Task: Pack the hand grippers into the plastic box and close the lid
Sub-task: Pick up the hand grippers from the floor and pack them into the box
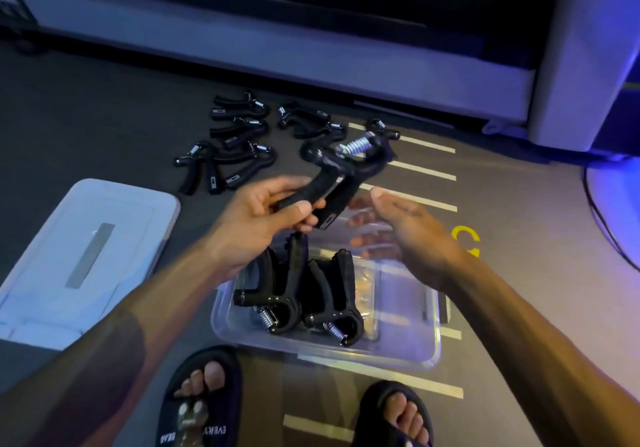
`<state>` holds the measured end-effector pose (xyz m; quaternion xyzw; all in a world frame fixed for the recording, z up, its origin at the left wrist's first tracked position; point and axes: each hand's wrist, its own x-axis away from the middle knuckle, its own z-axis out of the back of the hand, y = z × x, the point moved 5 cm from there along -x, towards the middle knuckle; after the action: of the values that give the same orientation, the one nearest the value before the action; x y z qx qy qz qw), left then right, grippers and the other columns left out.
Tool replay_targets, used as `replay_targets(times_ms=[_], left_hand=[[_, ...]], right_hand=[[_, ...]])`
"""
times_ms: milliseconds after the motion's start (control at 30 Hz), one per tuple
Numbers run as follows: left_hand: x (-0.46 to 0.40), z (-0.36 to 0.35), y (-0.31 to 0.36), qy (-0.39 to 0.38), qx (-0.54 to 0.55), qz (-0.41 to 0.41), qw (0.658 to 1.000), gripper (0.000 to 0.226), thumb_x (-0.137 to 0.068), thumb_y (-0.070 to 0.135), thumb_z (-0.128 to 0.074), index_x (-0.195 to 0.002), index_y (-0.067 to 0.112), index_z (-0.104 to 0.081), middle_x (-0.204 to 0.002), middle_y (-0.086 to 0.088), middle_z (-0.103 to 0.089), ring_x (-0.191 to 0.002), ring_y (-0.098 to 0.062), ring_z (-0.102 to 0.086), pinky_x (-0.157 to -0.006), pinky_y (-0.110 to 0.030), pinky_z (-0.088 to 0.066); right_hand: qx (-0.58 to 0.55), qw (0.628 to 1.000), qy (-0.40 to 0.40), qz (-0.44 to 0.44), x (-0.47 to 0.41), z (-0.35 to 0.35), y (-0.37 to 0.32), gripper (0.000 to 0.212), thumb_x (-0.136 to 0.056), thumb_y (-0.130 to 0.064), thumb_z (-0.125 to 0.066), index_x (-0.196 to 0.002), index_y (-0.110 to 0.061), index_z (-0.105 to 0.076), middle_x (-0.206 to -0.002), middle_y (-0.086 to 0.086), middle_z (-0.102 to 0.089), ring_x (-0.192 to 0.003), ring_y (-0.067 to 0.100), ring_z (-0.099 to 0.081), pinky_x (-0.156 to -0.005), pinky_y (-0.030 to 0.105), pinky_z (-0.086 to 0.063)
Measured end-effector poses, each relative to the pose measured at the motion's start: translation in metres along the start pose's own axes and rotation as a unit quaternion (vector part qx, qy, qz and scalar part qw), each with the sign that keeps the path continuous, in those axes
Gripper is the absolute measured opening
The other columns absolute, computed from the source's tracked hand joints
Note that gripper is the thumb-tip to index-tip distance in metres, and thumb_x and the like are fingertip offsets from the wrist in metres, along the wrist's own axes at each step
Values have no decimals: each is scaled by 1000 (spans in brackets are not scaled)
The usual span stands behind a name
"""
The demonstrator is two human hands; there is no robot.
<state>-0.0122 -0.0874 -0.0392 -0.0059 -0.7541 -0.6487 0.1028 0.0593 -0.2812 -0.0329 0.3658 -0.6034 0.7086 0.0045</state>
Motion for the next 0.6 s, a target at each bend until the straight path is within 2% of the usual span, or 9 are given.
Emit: replay_targets(times_ms=[33,100,167,233,333,400,467,533,600], left_hand=[[0,-1,2,-21,-7,-9,1000,36,-90,-1,-64,-125,6,-63,-107,-6,-76,-87,-17,-71,-85,-31,-59],[0,-4,4,-74,-41,-20,996,33,-89,-6,-67,-119,7,-67,-106,-9,-74,-93,-16,-68,-90,-30,-54],[2,-9,5,-131,-78,-27,988,30,-88,-3,-69,-113,13,-71,-113,-20,-70,-96,-21,-65,-91,-34,-51],[4,-13,3,-166,-98,-29,981,30,-86,2,-67,-108,21,-74,-114,-26,-67,-96,-36,-64,-91,-45,-51],[4,-17,-1,-183,-138,-38,973,33,-84,2,-66,-102,29,-74,-112,-23,-68,-105,-47,-61,-96,-52,-50],[3,-19,-3,-174,-181,-43,967,34,-85,2,-68,-104,30,-74,-107,-16,-70,-100,-40,-64,-92,-52,-51],[1,-18,-4,-145,-226,-64,961,37,-86,-1,-72,-110,27,-73,-104,-6,-71,-95,-20,-67,-90,-39,-52],[-1,-13,-3,-101,-289,-103,947,40,-86,1,-75,-117,26,-71,-112,4,-68,-107,-9,-63,-97,-28,-48],[-2,-3,-6,-52,-340,-134,929,37,-90,10,-73,-120,31,-68,-120,12,-63,-118,-10,-58,-106,-34,-43]], right_hand=[[-47,996,-51,-60,-1,-4,7,45,-103,-44,-41,-120,-9,-63,-101,15,-70,-72,23,-69,-61,32,-58],[-107,980,-119,-115,3,-9,13,54,-101,-51,-36,-127,-10,-61,-99,14,-72,-73,22,-68,-58,29,-58],[-120,978,-130,-109,4,-6,14,49,-100,-47,-43,-124,-10,-64,-98,12,-72,-71,19,-67,-56,27,-56],[-101,982,-141,-70,2,-4,14,39,-101,-34,-51,-124,-5,-63,-101,16,-69,-73,19,-65,-56,29,-53],[-86,985,-135,-65,1,-3,18,27,-97,-22,-56,-117,-4,-63,-86,14,-69,-59,14,-65,-44,22,-47],[-47,990,-121,-54,0,-1,20,25,-97,-23,-57,-112,-7,-68,-78,9,-71,-54,12,-63,-42,20,-44],[-19,995,-91,-32,-1,3,20,23,-96,-22,-59,-107,-6,-71,-75,9,-72,-56,13,-62,-47,21,-45],[-16,998,-55,-16,-1,12,22,20,-95,-18,-60,-102,-3,-71,-76,12,-74,-60,15,-66,-55,22,-51],[17,998,-51,-15,2,20,27,22,-94,-19,-63,-103,-1,-71,-88,21,-75,-71,22,-68,-69,28,-54]])
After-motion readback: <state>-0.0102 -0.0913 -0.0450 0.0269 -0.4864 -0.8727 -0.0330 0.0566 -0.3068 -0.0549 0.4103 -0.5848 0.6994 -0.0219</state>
